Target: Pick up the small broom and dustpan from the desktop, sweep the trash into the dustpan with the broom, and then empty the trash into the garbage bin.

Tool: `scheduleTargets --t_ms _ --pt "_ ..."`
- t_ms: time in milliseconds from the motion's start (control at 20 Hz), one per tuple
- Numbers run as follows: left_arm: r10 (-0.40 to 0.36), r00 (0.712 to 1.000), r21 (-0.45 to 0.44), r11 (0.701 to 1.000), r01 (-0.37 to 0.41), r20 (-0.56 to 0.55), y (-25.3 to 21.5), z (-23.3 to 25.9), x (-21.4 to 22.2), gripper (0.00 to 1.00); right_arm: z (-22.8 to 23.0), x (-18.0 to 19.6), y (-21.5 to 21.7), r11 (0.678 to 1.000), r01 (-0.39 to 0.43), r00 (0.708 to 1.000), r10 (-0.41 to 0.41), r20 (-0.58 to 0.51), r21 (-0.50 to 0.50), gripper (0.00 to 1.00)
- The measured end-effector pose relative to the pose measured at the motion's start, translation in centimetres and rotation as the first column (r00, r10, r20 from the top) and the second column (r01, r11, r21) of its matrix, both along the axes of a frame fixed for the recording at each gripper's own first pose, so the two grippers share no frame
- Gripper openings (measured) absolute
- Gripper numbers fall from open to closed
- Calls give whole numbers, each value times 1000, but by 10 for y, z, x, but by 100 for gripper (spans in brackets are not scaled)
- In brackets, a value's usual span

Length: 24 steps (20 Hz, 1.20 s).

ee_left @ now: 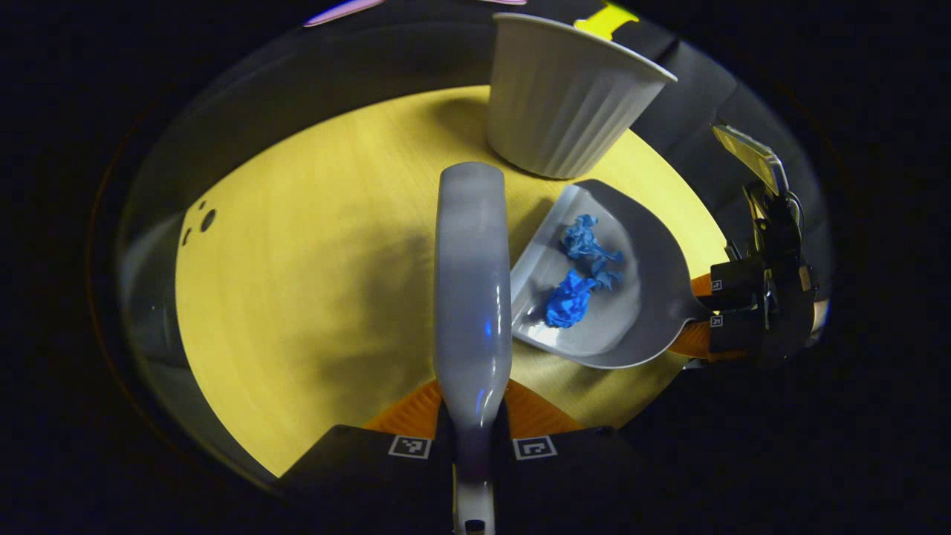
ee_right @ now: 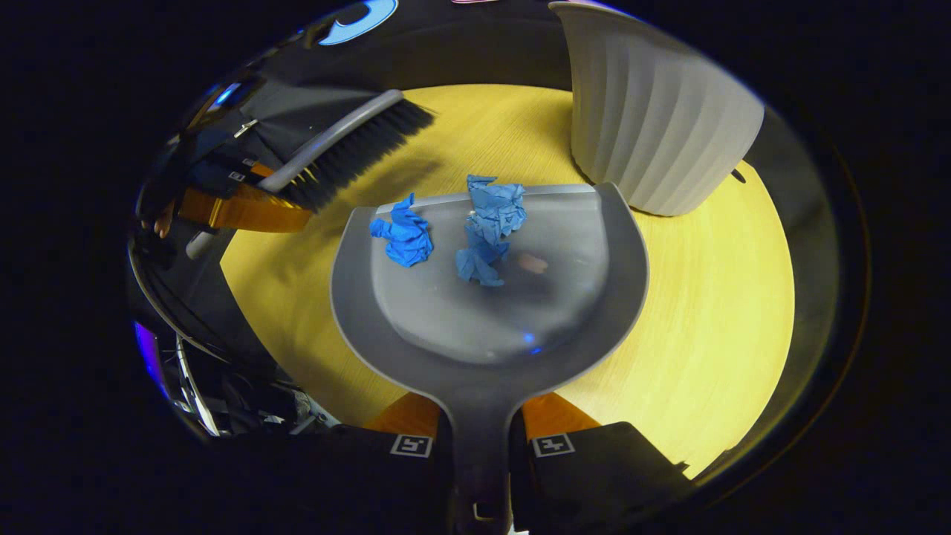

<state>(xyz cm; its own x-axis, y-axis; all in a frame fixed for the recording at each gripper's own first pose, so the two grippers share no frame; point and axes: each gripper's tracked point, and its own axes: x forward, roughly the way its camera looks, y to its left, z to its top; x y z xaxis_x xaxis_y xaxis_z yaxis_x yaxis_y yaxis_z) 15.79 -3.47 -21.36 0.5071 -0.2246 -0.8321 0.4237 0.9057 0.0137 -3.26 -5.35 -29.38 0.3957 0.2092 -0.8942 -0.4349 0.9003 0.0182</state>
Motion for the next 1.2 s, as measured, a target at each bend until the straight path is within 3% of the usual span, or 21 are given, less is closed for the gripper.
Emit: scheduleTargets --t_ms 400,650,750,800,900,1200 --pt "52 994 -54 997 -47 98 82 -44 -32 26 81 -16 -15 994 -45 999 43 -18 -104 34" --pt "90 994 -94 992 -84 65 120 -98 -34 26 167 -32 -18 998 69 997 -69 -25 8 34" --pt "104 993 -90 991 -99 55 136 -101 -20 29 191 -34 -23 998 62 998 -61 -21 25 34" --pt "110 992 -91 990 -105 58 143 -103 -16 26 209 -34 -27 999 48 999 -47 -9 20 34" --pt "134 989 -95 987 -128 66 147 -99 -26 29 232 -22 -32 1000 25 1000 -24 20 -2 34" --pt "210 975 -122 972 -200 78 161 -89 -26 26 281 26 -47 999 41 998 -43 50 26 34"
